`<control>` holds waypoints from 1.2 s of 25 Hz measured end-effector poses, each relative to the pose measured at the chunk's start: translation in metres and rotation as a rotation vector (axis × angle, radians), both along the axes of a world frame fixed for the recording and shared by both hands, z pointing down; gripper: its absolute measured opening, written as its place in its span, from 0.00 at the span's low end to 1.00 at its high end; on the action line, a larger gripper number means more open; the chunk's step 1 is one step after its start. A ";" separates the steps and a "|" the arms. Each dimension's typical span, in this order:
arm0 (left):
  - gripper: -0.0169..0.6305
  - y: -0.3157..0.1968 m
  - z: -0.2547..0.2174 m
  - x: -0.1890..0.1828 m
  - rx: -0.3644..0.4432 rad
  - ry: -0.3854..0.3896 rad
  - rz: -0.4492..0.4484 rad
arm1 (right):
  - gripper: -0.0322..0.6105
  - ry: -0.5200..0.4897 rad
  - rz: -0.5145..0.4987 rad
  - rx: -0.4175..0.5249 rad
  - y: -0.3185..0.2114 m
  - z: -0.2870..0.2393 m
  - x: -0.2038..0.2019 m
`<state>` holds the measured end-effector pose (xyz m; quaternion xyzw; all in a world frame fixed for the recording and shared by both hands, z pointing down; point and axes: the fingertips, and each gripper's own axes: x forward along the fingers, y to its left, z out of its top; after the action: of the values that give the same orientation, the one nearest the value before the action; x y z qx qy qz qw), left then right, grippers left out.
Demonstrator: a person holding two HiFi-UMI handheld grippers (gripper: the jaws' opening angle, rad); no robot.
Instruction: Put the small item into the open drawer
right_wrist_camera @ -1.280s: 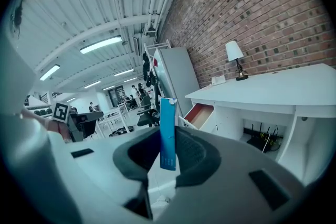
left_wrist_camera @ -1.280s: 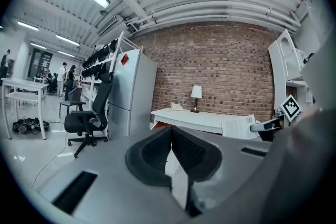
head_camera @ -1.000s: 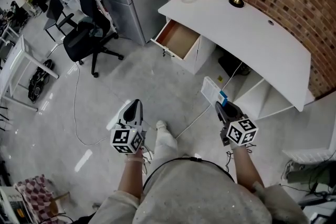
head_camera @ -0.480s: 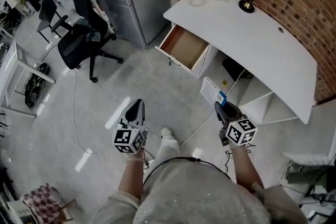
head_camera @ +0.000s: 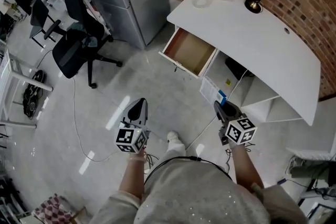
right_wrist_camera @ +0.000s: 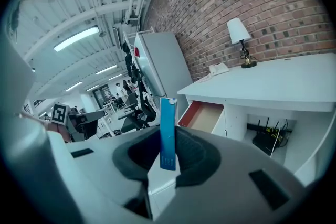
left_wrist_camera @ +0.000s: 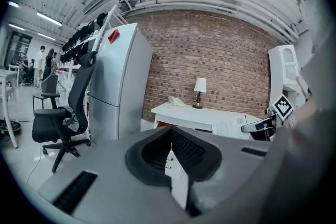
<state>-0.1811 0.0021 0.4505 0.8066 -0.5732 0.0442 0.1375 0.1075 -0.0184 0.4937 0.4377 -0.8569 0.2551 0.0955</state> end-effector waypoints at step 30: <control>0.04 -0.114 0.053 0.024 -0.089 0.057 0.118 | 0.18 0.131 -0.006 -0.110 -0.101 0.056 -0.029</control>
<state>-0.1573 -0.1116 0.5035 0.8330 -0.5178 0.0549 0.1868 0.0780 -0.1196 0.5500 0.4449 -0.8348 0.2723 0.1760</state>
